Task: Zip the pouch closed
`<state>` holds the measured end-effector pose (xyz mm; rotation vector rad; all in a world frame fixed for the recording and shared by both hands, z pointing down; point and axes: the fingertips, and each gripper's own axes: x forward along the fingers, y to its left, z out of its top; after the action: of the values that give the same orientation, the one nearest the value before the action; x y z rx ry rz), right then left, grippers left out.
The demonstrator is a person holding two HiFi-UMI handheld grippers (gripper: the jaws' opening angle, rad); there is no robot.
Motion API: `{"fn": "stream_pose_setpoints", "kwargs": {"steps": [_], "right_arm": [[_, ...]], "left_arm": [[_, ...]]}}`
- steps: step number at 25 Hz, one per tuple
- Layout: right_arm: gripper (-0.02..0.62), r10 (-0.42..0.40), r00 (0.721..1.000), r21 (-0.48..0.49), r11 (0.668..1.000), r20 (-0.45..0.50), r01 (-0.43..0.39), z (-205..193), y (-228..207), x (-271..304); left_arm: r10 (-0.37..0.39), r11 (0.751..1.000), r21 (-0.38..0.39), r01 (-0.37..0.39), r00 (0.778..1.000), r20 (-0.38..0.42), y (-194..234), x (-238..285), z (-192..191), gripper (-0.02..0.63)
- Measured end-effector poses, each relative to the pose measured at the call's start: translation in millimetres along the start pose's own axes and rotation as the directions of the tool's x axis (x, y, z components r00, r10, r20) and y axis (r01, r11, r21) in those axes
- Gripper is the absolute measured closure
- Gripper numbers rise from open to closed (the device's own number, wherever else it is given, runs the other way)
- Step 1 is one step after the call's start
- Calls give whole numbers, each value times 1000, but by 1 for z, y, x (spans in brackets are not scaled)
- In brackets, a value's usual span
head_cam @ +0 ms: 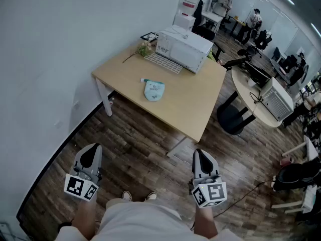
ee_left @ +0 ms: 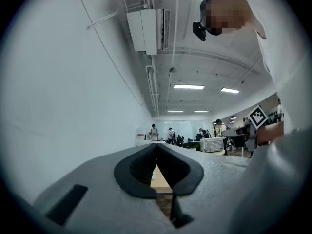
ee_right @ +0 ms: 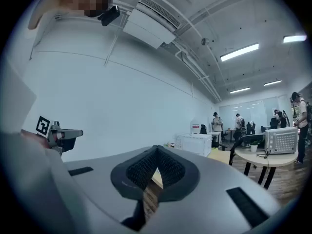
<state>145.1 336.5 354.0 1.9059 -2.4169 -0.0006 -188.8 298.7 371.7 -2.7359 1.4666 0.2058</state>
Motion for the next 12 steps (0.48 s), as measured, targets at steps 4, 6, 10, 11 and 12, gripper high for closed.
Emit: {"fn": "stream_pose_setpoints", "kwargs": {"steps": [4, 6, 10, 11, 12], "right_arm": [[595, 3, 1000, 0, 1000, -1, -3, 0, 10, 5], [596, 8, 1000, -1, 1000, -3, -8, 0, 14, 8], [597, 12, 1000, 11, 1000, -2, -12, -1, 18, 12], [597, 13, 1000, 12, 1000, -1, -13, -1, 20, 14], [597, 16, 1000, 12, 1000, 0, -16, -1, 22, 16]], "left_arm": [[-8, 1000, 6, 8, 1000, -2, 8, -3, 1, 592], [-7, 1000, 9, 7, 1000, 1, 10, -4, 3, 592], [-6, 1000, 16, 6, 1000, 5, 13, -6, 7, 592], [-3, 1000, 18, 3, 1000, 5, 16, -8, 7, 592], [1, 1000, 17, -1, 1000, 5, 18, -10, 7, 592]]}}
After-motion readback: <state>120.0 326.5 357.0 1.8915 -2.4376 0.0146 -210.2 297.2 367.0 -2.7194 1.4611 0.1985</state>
